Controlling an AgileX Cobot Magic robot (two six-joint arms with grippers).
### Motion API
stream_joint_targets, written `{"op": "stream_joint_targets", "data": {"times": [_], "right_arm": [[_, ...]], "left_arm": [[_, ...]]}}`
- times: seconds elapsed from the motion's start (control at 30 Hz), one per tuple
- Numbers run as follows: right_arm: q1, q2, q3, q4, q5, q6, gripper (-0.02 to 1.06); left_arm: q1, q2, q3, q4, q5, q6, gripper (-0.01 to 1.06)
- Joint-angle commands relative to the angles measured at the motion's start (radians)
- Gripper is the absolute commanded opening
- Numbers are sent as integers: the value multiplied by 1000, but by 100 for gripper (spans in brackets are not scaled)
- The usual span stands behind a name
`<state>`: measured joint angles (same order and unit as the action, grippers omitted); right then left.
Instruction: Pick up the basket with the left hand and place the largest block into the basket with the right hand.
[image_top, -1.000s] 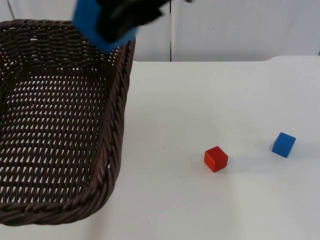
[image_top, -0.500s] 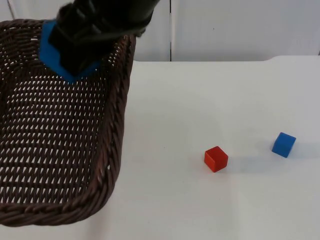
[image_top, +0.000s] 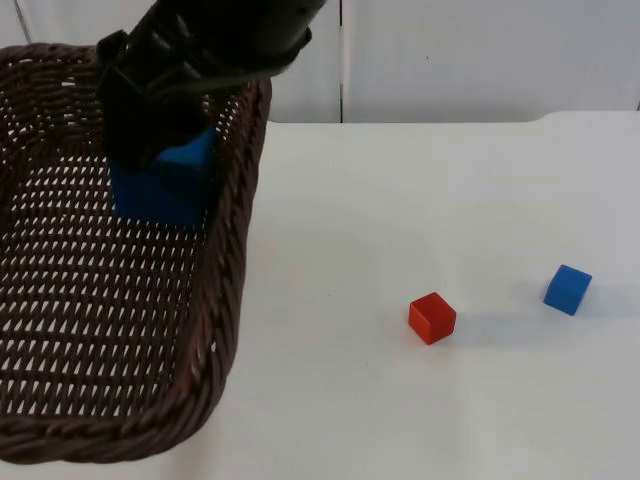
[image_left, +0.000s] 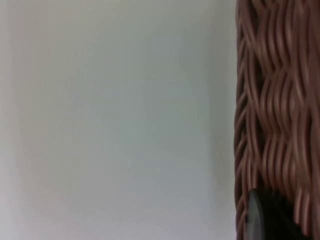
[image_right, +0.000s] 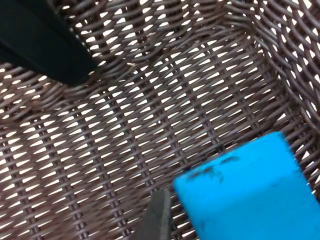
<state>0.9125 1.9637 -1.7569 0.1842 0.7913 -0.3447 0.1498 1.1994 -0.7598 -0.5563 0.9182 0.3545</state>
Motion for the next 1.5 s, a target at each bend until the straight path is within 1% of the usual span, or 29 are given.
{"op": "stream_joint_targets", "data": {"times": [0.0,0.07,0.2,0.27,0.43,0.57,0.63,0.7,0.8,0.83,0.97,1.0,1.13,1.17,1.27,1.3,1.37,1.47], "right_arm": [[6,-28,-8,0,-3,-10,81],[5,-42,-8,-5,-2,-10,81],[5,-102,-8,-52,12,0,81],[5,-118,-8,-52,21,0,81],[-1,-194,-8,-54,83,0,81],[-8,-240,21,-54,92,15,81],[-15,-289,86,-56,79,21,81],[-22,-306,111,-54,79,23,81],[-22,-375,210,-56,61,26,81],[-22,-375,210,-56,61,26,81],[-22,-492,377,-56,-10,45,81],[-22,-492,377,-56,-10,45,81],[-22,-609,517,-55,-45,53,81],[-22,-609,517,-55,-45,53,81],[-22,-700,606,-55,-57,68,81],[-22,-700,606,-55,-57,68,81],[-22,-778,675,-55,-59,68,81],[-22,-833,714,-55,-59,77,81]], "left_arm": [[3,-14,-2,-30,-11,0,0],[3,-14,-2,-30,-11,0,0],[3,-14,-2,-30,-11,0,0],[3,-14,-2,-28,-11,-1,0],[3,-14,-2,-26,-11,-1,0],[3,-14,-2,-27,-9,-1,0],[3,-14,-2,-27,-9,4,0],[3,-14,-2,-27,-9,6,0],[3,-14,-2,-27,-9,6,0],[3,-14,-2,-27,-9,6,0],[3,-14,-2,-27,-9,6,0],[3,-14,-2,-27,-9,6,0],[3,-14,-2,-27,-9,6,0],[3,-14,-2,-27,-9,6,0],[3,-14,-2,-25,-9,6,0],[3,-14,-2,-25,-9,6,0],[3,-14,-2,-22,-9,6,0],[3,-14,-2,-22,-9,6,0]]}}
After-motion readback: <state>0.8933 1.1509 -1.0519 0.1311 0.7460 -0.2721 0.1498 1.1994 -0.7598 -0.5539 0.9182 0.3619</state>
